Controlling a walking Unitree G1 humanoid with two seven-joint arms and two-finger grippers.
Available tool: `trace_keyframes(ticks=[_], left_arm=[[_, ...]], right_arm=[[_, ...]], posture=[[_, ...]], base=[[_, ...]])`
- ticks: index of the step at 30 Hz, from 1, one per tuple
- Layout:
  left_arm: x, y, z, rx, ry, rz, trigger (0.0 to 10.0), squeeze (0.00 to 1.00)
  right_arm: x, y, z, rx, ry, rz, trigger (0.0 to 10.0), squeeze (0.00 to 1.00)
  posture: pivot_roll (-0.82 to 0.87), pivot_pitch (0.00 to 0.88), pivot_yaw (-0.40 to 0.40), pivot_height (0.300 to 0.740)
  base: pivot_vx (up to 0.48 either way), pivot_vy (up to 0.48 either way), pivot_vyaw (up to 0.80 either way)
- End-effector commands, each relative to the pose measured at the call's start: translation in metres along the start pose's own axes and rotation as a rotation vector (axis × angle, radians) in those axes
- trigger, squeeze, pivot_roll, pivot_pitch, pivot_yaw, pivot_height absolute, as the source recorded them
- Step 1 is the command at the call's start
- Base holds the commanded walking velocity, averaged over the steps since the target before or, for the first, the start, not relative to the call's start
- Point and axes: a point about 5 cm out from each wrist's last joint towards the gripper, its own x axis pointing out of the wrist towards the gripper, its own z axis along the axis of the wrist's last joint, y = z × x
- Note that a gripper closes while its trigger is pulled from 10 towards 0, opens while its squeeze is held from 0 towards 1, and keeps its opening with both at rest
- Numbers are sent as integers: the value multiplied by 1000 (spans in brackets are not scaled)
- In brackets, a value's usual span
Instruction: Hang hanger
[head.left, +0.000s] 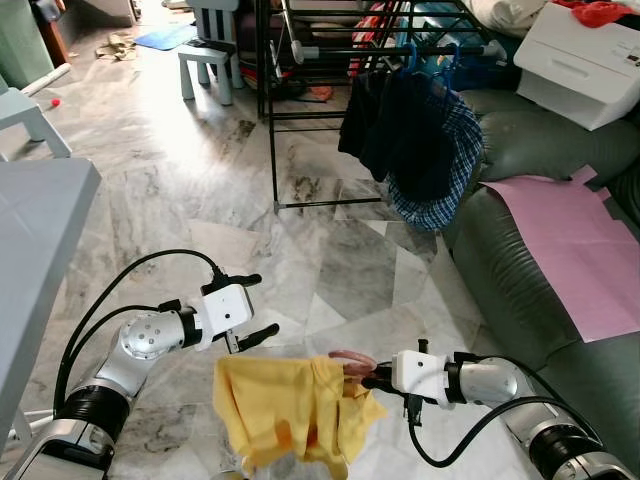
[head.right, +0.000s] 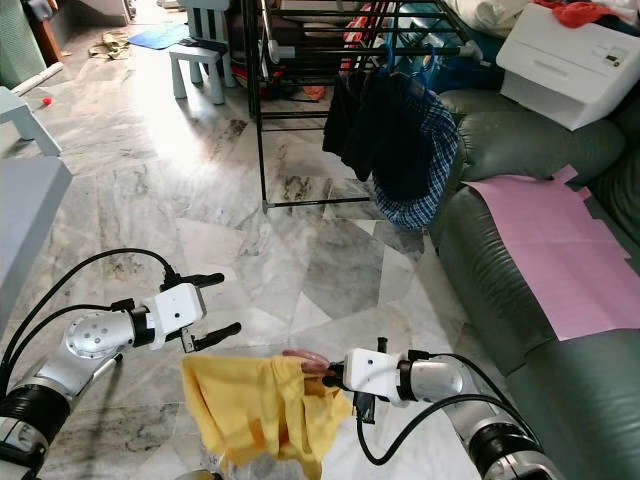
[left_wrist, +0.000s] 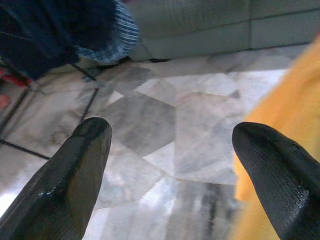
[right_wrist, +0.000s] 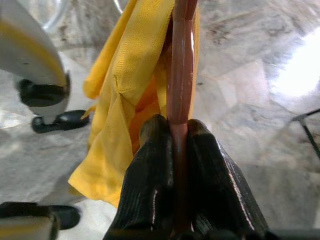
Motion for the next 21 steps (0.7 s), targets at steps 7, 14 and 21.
trace_keyframes(ticks=[7, 14, 21], left_arm=[[5, -18, -3, -24, 10, -109, 10000, 1000], [12, -27, -3, -38, 19, -134, 10000, 918], [26, -31, -3, -46, 46, -139, 10000, 0]], right_arm=[[-3, -19, 4, -84, 19, -121, 10000, 0], [-3, -25, 11, -86, -18, -129, 10000, 0], [-7, -26, 19, -74, -90, -56, 10000, 0]], posture=[[26, 67, -74, 740], [25, 62, -71, 740], [22, 57, -74, 740]], base=[[0, 0, 0], [0, 0, 0], [0, 0, 0]])
